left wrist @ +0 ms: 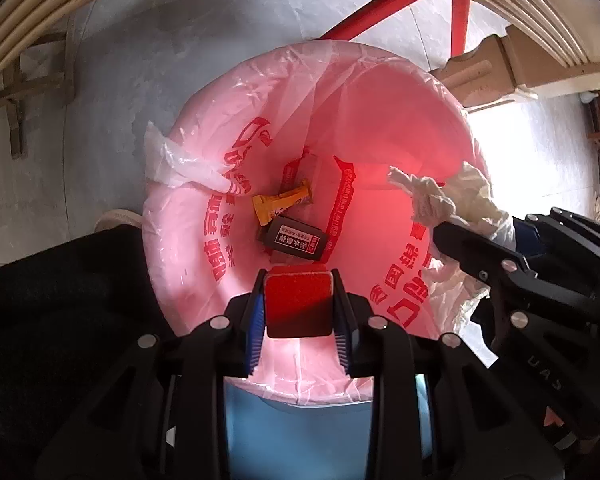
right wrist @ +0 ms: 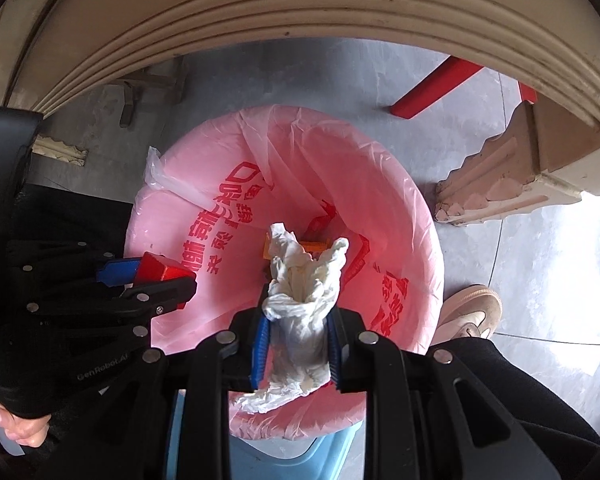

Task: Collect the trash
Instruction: 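Open both tools to drop the red cube and tissue into the bin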

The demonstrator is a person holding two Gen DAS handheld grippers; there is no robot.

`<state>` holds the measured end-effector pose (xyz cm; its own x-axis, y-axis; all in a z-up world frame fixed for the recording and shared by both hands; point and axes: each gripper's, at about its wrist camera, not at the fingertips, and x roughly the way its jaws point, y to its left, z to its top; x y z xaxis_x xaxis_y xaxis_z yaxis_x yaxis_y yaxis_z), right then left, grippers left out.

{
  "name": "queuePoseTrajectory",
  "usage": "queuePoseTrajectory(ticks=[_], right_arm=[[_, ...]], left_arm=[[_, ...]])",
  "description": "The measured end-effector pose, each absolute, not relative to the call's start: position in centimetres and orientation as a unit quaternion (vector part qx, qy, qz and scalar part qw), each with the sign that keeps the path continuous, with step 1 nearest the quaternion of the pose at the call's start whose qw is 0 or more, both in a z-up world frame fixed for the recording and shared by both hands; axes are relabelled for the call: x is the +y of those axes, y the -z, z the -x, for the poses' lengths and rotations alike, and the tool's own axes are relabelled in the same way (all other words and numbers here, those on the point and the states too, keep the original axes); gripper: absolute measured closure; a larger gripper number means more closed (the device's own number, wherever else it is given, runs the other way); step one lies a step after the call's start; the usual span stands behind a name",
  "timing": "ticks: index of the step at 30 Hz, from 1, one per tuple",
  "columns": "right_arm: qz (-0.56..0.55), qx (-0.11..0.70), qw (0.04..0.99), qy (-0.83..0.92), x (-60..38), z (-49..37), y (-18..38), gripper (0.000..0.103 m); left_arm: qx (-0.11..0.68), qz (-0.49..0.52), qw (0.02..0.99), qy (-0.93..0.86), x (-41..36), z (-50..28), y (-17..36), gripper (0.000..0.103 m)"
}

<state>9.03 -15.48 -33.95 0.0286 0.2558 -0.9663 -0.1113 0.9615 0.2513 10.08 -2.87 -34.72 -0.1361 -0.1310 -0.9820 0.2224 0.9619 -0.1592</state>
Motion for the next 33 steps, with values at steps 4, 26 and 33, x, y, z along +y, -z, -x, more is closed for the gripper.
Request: queuePoseTrajectory(ticks=[4, 26, 33], right_arm=[[-0.052, 0.685, 0.715, -0.128, -15.43, -9.06, 33.98, 0.079], [-0.057, 0.677, 0.726, -0.103, -16.18, -9.22, 33.72, 0.041], [-0.061, 0.678, 0.726, -0.103, -16.16, -9.17, 33.84, 0.041]], left_arm=[[0.745, -0.029, 0.653, 0.132, -2.83, -10.17, 34.91, 0.074], [0.744, -0.042, 0.659, 0.104, -2.05, -10.77, 34.88, 0.042], [0.744, -0.042, 0.659, 0.102, -2.11, -10.64, 34.82, 0.042]])
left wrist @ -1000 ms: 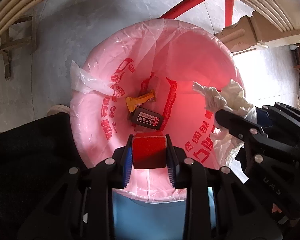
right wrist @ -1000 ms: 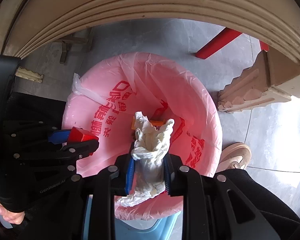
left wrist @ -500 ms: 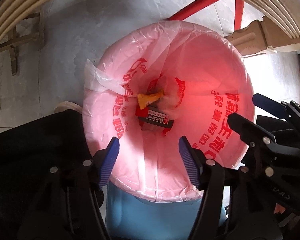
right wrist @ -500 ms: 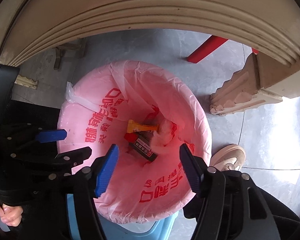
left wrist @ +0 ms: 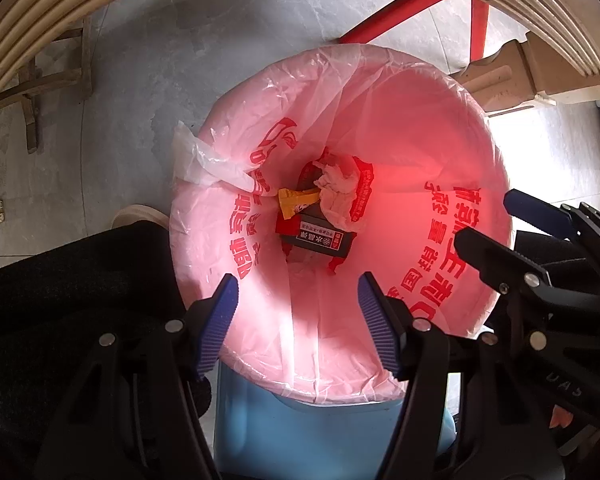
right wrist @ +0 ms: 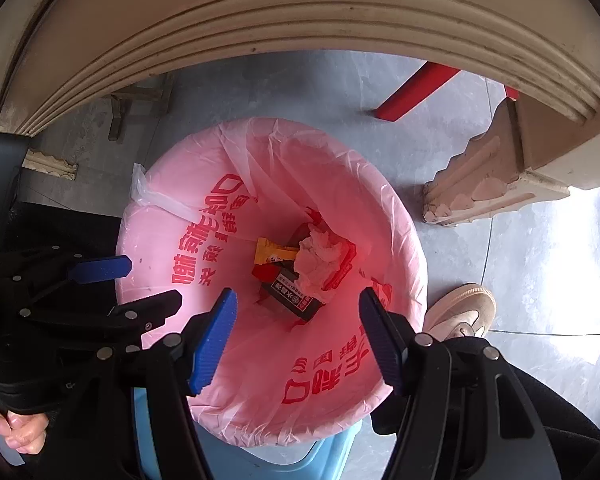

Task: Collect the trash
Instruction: 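Open both tools to drop the red cube and tissue into the bin, then raise both open tools from the bin back over the table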

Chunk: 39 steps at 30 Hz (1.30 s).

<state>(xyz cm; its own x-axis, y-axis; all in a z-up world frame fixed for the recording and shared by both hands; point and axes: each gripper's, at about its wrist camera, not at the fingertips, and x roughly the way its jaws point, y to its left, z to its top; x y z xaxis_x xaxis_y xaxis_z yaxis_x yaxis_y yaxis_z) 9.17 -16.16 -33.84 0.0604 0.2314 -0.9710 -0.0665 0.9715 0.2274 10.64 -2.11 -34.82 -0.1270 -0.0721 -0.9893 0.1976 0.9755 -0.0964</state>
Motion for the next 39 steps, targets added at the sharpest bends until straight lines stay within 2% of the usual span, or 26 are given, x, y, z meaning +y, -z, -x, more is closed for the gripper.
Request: queuePoseTrajectory(ticks=[14, 21, 25, 29, 32, 34, 35, 39], right_arm=[[-0.063, 0.673, 0.729, -0.107, -16.0, -9.1, 33.2, 0.041], [-0.069, 0.655, 0.744, -0.110, -16.4, -8.5, 30.6, 0.041], [-0.082, 0.630, 0.763, -0.119, -16.8, -7.6, 27.0, 0.041], [-0.098, 0.583, 0.795, -0.132, -17.6, -6.9, 21.3, 0.037], [-0.105, 0.553, 0.814, -0.141, -18.4, -7.0, 17.3, 0.036], [-0.102, 0.529, 0.830, -0.146, -19.1, -7.4, 13.8, 0.032], [-0.101, 0.519, 0.836, -0.146, -19.4, -7.6, 12.5, 0.024], [-0.078, 0.470, 0.868, -0.143, -20.4, -8.8, 6.4, 0.023]], left_arm=[[0.734, -0.048, 0.670, 0.104, -1.8, -10.5, 34.4, 0.042], [0.695, -0.103, 0.704, 0.102, -2.3, -9.1, 31.2, 0.040], [0.661, -0.135, 0.730, 0.111, -2.1, -7.5, 27.4, 0.040], [0.622, -0.146, 0.758, 0.129, -1.2, -6.6, 21.0, 0.039], [0.596, -0.139, 0.781, 0.127, -0.1, -7.1, 16.1, 0.031], [0.582, -0.132, 0.793, 0.123, 0.6, -7.9, 12.8, 0.031], [0.574, -0.127, 0.800, 0.118, 1.2, -8.6, 10.8, 0.031], [0.555, -0.089, 0.820, 0.106, 3.2, -11.7, 4.1, 0.030]])
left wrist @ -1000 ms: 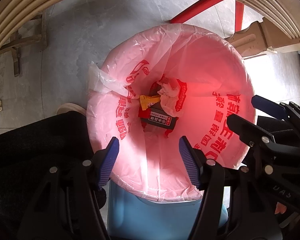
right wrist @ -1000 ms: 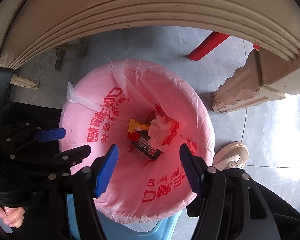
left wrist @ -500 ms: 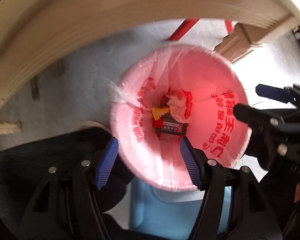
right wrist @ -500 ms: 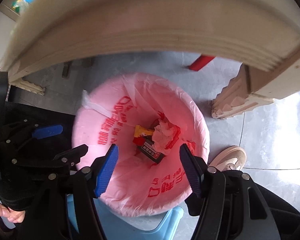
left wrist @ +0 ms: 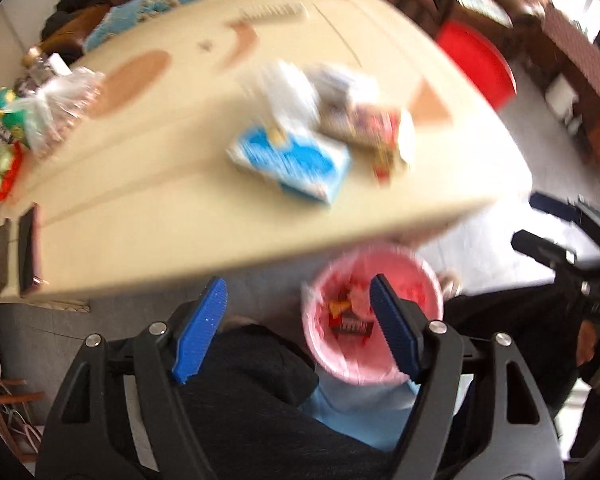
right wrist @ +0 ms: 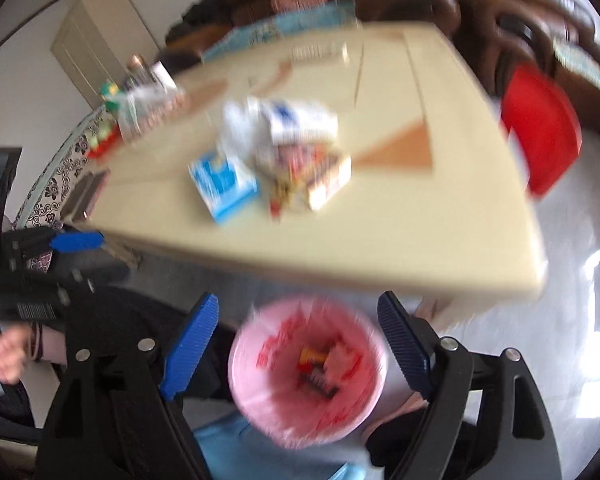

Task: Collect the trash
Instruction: 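Raise both open tools from the bin back over the table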

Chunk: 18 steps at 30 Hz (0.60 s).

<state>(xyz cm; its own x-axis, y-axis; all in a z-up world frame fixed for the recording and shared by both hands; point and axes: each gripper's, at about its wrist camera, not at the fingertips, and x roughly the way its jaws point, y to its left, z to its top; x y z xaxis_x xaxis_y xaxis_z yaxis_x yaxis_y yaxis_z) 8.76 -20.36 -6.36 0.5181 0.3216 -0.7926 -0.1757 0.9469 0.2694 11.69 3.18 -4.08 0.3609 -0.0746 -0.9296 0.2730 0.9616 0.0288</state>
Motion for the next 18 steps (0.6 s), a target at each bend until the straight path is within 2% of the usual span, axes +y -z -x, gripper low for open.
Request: queuePoseTrajectory(ticks=[6, 8, 13, 18], right_arm=[[-0.076, 0.423, 0.889, -0.159, -21.5, -11.4, -0.8, 0.023], [-0.088, 0.421, 0.886, -0.170, -21.1, -12.1, -1.9, 0.018], [-0.140, 0.428, 0.869, -0.204, -21.6, -15.3, -3.5, 0.017], [-0.149, 0.447, 0.857, -0.210, -20.9, -18.2, -2.3, 0.017]], left_arm=[[0.547, -0.065, 0.827, 0.115, 3.6, -16.1, -2.8, 0.030], [0.550, -0.063, 0.826, 0.109, 3.7, -17.9, -3.6, 0.030], [0.575, -0.051, 0.810, 0.107, 2.9, -21.7, -3.6, 0.030], [0.607, -0.034, 0.787, 0.104, 1.7, -25.9, -1.2, 0.030]])
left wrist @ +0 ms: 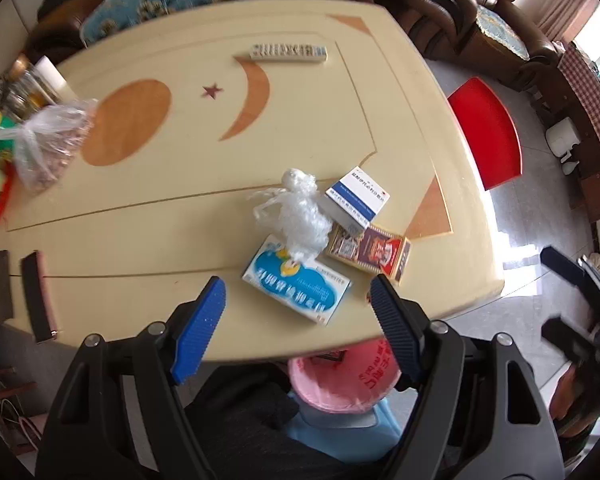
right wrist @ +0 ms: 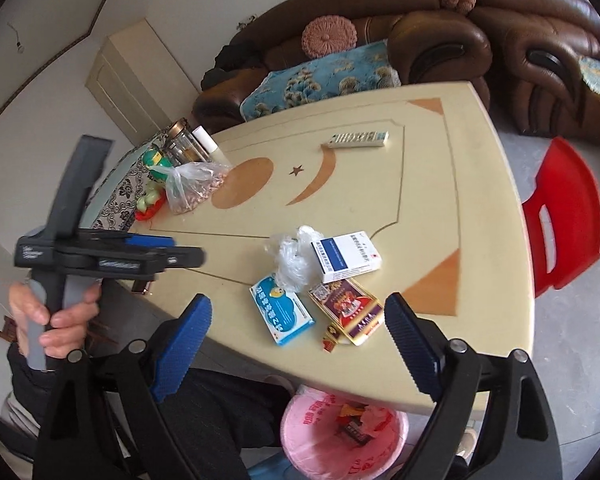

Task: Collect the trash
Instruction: 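Raise both open tools from the bin back over the table, then grasp the clear plastic bag with left tool while right tool grasps the white box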

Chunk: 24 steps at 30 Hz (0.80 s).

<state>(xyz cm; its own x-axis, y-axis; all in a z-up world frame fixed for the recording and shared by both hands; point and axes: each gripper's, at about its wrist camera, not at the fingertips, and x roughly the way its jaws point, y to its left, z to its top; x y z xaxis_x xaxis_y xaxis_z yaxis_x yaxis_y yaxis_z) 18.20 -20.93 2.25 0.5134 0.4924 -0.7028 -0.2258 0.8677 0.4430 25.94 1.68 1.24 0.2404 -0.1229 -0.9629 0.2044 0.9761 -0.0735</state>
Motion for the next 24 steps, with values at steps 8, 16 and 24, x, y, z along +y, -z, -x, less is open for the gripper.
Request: queuePoseTrajectory(ticks=[8, 16, 24], right_arm=[[0.004, 0.436, 0.883, -0.174, -17.6, -20.7, 1.1, 0.017], [0.107, 0.436, 0.868, -0.211, -13.4, -22.9, 5.4, 0.017], [0.163, 0.428, 0.859, -0.230, -11.4, -24.4, 8.7, 0.017]], left_arm=[[0.658, -0.011, 0.748, 0.084, 1.3, -32.0, 4.3, 0.030], [0.682, 0.011, 0.728, 0.075, 1.4, -36.2, 8.2, 0.030], [0.699, 0.010, 0.711, 0.071, 1.4, -38.4, 11.4, 0.030]])
